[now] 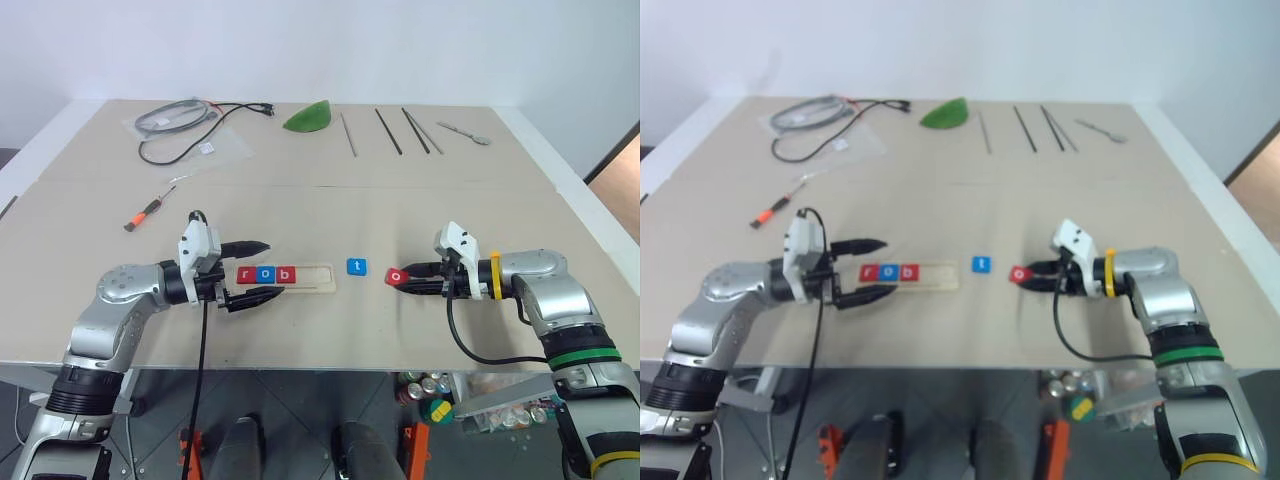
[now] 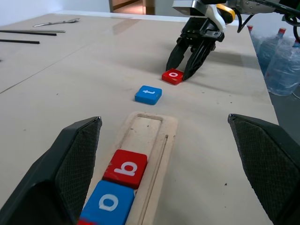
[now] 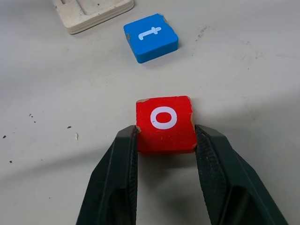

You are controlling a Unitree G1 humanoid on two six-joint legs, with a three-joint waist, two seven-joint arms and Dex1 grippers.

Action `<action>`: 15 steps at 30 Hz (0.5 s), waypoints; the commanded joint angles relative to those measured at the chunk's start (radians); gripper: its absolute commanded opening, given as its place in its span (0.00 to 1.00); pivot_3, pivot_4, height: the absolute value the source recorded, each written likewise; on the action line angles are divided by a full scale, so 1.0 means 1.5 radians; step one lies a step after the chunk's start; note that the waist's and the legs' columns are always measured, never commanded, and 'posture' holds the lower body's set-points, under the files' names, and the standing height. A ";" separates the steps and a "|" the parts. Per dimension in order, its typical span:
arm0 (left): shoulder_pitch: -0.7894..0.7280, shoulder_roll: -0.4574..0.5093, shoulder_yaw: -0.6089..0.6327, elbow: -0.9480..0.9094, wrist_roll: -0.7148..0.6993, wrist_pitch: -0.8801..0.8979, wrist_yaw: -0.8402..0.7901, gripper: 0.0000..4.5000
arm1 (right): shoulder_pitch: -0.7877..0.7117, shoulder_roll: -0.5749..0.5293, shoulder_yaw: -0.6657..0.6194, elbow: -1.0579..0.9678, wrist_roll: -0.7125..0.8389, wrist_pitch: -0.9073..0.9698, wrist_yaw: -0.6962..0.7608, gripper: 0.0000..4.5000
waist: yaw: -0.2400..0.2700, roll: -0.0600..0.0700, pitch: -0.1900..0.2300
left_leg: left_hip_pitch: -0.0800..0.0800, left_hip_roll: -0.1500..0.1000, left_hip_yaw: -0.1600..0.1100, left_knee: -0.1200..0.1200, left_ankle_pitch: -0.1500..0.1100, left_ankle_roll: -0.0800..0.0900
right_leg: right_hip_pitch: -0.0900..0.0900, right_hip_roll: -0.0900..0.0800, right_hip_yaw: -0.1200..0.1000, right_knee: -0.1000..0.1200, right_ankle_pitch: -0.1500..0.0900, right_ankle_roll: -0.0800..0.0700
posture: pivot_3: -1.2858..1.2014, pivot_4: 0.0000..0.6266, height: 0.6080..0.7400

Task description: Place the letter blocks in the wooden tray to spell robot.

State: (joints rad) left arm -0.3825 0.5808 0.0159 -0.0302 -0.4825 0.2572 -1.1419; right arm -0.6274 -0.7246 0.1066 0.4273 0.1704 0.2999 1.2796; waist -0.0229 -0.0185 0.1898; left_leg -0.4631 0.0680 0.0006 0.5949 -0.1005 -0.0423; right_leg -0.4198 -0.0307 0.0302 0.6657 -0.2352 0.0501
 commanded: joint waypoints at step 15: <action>0.069 0.078 0.066 -0.047 -0.044 0.013 -0.031 1.00 | -0.184 0.107 0.147 -0.098 -0.048 0.062 0.025 0.26 | -0.006 0.000 0.000 | 0.000 0.000 0.000 -0.001 0.000 0.000 | -0.002 0.000 0.000 0.000 0.000 -0.001 | 0.52 0.24 1.00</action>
State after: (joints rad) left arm -0.2843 0.6928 0.0841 -0.0611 -0.5316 0.2819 -1.1990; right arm -0.8738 -0.5699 0.3092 0.2914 0.1218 0.4028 1.3114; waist -0.0316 -0.0182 0.1900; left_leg -0.4638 0.0683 0.0011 0.5929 -0.1007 -0.0425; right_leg -0.4226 -0.0311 0.0306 0.6657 -0.2347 0.0485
